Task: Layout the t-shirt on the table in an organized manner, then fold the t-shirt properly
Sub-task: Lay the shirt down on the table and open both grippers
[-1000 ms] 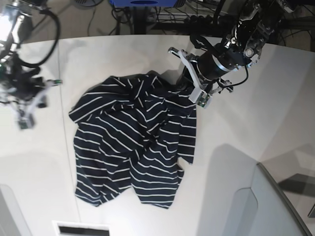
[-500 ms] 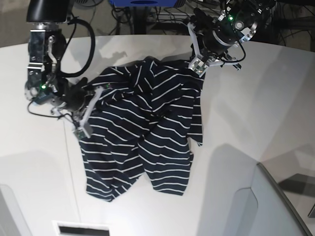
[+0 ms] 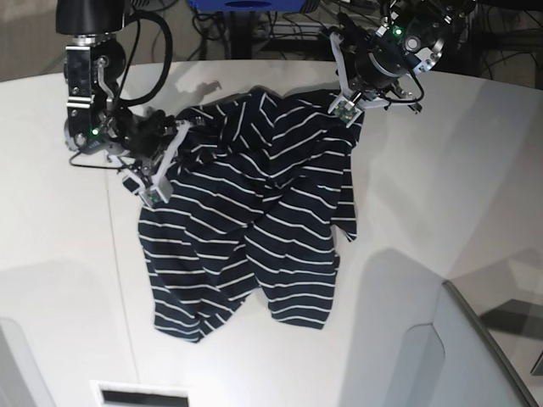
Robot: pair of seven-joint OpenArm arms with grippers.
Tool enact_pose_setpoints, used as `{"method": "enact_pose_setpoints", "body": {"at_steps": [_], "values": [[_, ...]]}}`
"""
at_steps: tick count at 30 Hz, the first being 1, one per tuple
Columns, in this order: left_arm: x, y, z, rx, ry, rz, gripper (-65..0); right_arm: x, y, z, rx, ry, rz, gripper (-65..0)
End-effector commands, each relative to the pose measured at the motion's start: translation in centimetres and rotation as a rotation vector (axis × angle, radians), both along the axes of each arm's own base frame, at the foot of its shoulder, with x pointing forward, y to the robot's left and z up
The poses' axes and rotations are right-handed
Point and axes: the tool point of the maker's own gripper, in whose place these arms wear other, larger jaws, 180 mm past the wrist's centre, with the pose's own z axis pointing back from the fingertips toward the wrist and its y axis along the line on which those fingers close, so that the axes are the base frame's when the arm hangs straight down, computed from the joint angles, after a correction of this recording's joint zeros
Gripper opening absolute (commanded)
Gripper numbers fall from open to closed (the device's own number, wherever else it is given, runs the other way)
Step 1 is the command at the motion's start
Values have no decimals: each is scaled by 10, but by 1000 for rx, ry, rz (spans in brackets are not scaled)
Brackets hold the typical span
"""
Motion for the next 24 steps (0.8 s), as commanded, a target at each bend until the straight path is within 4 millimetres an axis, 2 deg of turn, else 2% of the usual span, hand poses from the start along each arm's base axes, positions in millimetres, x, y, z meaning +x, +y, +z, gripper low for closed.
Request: {"method": "enact_pose_setpoints", "body": {"at_steps": [1,4,5,7,9,13,20,24], "values": [[0,3,4,9,-4,3,-439,10,-5,9,2,-39,-5,-644],[-5,6,2,25,26,9,-196,11,-14,8,-18,-41,-5,-644],[-5,7,2,28,28,9,-132,11,-15,8,-21,-41,-4,-644],[-6,10,2,34,32,14,-51,11,-24,7,-38,-41,-4,-644],[-10,11,1,35,40,17,-43,9,-27,5,-46,-34,-3,-644],[-6,6,8,16,18,12,-43,2,-32,-4,-50,-1,-8,-644],[24,2,24,-1,-65,14,-43,4,-83,-13,-96,3,-104,-644],[43,6,34,-38,-99,71,-43,6,-109,-16,-124,7,-138,-644]]}}
